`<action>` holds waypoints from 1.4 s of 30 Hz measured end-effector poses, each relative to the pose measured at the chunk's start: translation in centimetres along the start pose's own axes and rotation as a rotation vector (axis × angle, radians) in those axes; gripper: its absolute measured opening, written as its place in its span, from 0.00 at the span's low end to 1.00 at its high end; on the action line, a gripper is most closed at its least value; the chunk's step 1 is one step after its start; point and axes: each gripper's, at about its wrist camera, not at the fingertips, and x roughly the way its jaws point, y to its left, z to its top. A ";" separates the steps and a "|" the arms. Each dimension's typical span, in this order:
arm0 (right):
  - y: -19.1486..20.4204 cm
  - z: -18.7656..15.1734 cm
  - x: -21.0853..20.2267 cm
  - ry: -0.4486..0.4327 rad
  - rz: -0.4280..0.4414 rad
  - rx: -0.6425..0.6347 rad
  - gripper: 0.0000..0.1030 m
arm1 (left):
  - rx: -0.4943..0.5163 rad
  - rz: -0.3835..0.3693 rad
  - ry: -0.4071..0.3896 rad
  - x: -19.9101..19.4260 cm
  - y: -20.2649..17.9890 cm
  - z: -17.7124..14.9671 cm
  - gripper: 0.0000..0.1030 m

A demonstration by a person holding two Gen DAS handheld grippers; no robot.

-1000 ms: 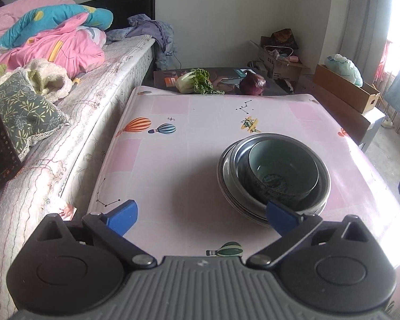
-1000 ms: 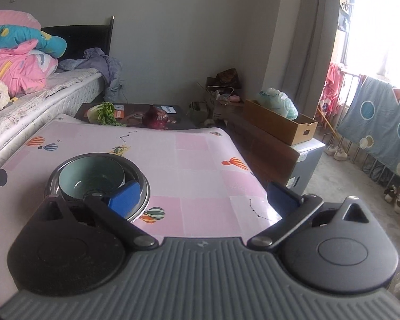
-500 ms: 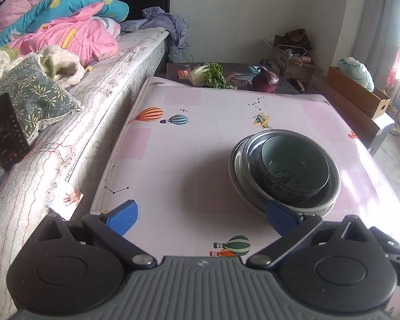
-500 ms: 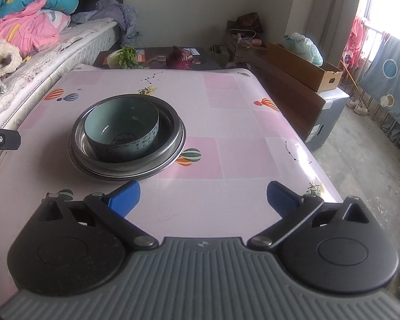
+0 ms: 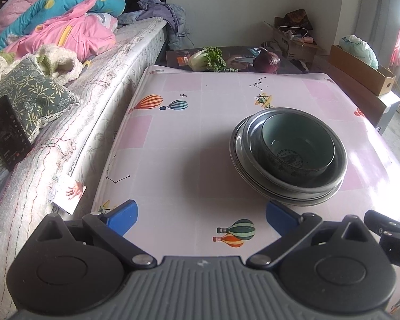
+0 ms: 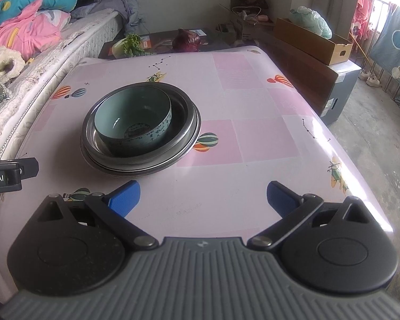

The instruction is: Organize plates and bowls

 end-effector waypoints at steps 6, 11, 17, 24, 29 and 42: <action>-0.3 -0.2 0.1 0.004 0.001 0.010 0.99 | 0.005 -0.013 0.022 0.2 -0.4 -0.4 1.00; -0.5 -0.3 0.1 0.007 -0.002 0.010 0.99 | 0.009 -0.026 0.030 0.3 -0.6 -0.5 1.00; -0.5 -0.3 0.0 0.005 -0.004 0.002 0.99 | 0.014 -0.030 0.037 0.3 -0.8 -0.7 1.00; -0.4 -0.3 0.0 0.004 -0.005 -0.003 0.99 | 0.010 -0.034 0.043 0.2 -0.7 -0.6 1.00; -0.4 -0.3 0.0 0.008 -0.005 -0.003 0.99 | 0.010 -0.033 0.043 0.2 -0.7 -0.6 1.00; 0.0 -0.2 0.0 0.006 0.001 -0.017 0.99 | 0.003 -0.036 0.048 0.3 -0.5 -0.7 1.00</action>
